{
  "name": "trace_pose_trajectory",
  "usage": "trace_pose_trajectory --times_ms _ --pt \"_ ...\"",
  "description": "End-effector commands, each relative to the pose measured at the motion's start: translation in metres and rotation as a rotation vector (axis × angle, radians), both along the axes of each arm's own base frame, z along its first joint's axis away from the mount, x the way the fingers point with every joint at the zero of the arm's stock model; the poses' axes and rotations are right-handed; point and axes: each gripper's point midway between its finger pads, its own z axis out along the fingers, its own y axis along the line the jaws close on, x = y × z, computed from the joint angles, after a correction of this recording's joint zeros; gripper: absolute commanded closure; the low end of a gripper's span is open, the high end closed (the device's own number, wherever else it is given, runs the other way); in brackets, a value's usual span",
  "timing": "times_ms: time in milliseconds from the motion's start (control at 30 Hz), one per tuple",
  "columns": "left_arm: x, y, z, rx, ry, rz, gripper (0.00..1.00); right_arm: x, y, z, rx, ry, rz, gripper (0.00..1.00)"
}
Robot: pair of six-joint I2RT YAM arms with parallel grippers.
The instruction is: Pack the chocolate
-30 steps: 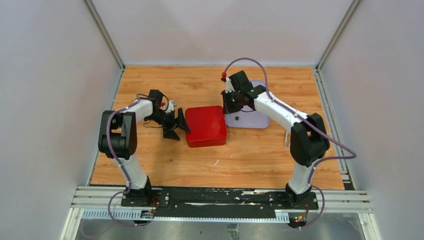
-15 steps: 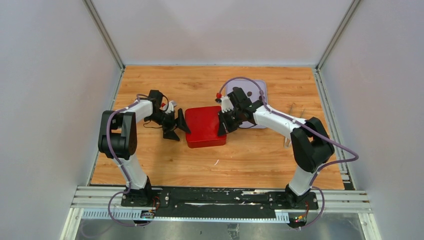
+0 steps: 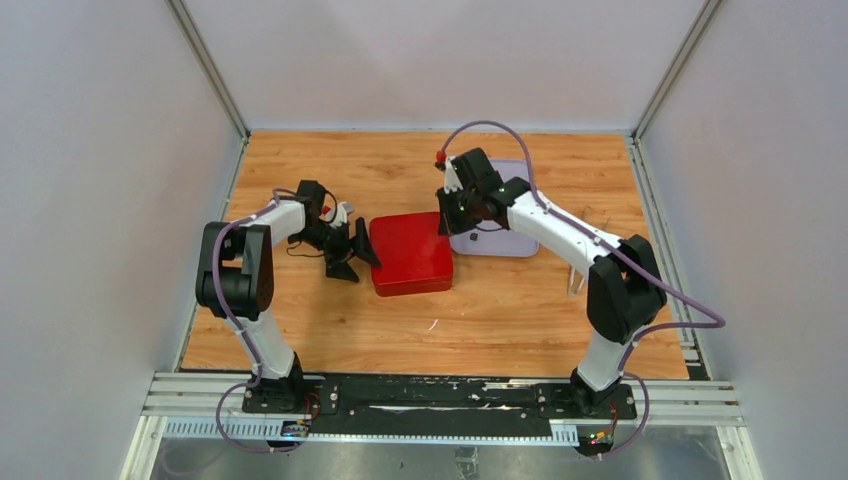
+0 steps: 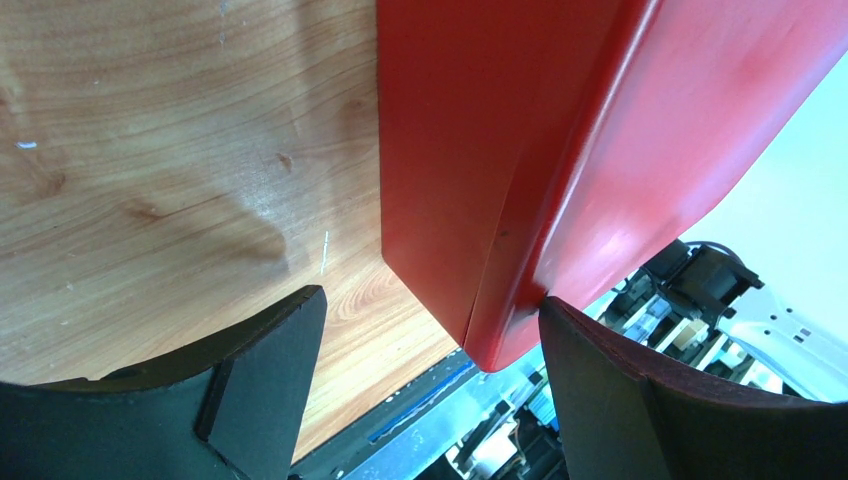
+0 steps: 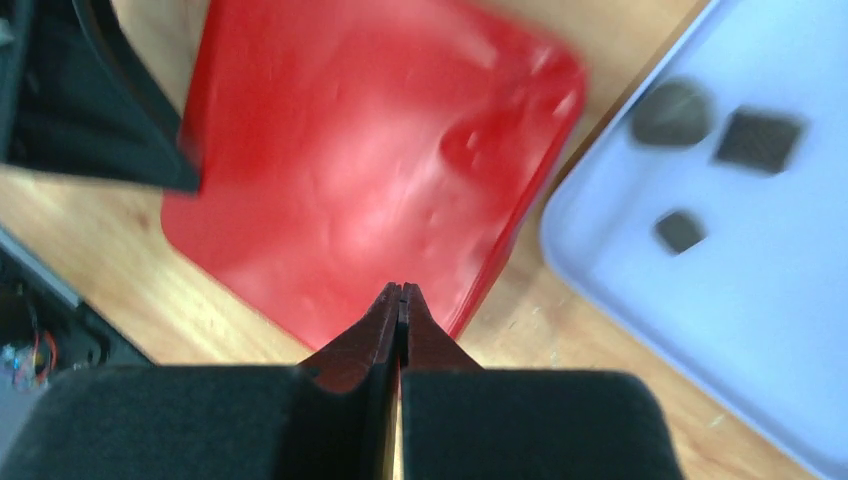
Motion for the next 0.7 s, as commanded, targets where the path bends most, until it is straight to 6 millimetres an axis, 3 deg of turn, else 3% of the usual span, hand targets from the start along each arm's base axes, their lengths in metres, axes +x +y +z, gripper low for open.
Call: trace_pose_trajectory --times_ms 0,33,167,333,500,600,667 --pt "-0.016 0.009 -0.011 0.073 0.025 -0.026 0.18 0.043 -0.021 0.009 -0.16 -0.053 -0.173 1.0" --pt "-0.016 0.009 -0.011 0.072 0.026 -0.025 0.18 0.05 -0.022 0.009 -0.191 -0.05 -0.185 1.0" --pt "-0.017 0.009 -0.01 0.071 0.023 -0.027 0.18 0.042 -0.013 0.009 -0.182 -0.01 -0.145 1.0" --pt "-0.017 0.009 -0.01 0.07 0.021 -0.028 0.18 -0.009 -0.008 -0.006 -0.165 0.044 -0.048 1.0" --pt "-0.015 0.009 -0.01 0.068 0.021 -0.029 0.18 -0.05 -0.029 -0.043 -0.218 0.129 -0.043 1.0" --pt "-0.014 0.008 -0.011 0.063 0.025 -0.03 0.18 -0.06 -0.04 -0.071 -0.257 0.161 -0.047 1.0" --pt "-0.014 0.008 -0.011 0.063 0.027 -0.034 0.18 -0.063 -0.045 -0.079 -0.289 0.176 -0.044 1.0"
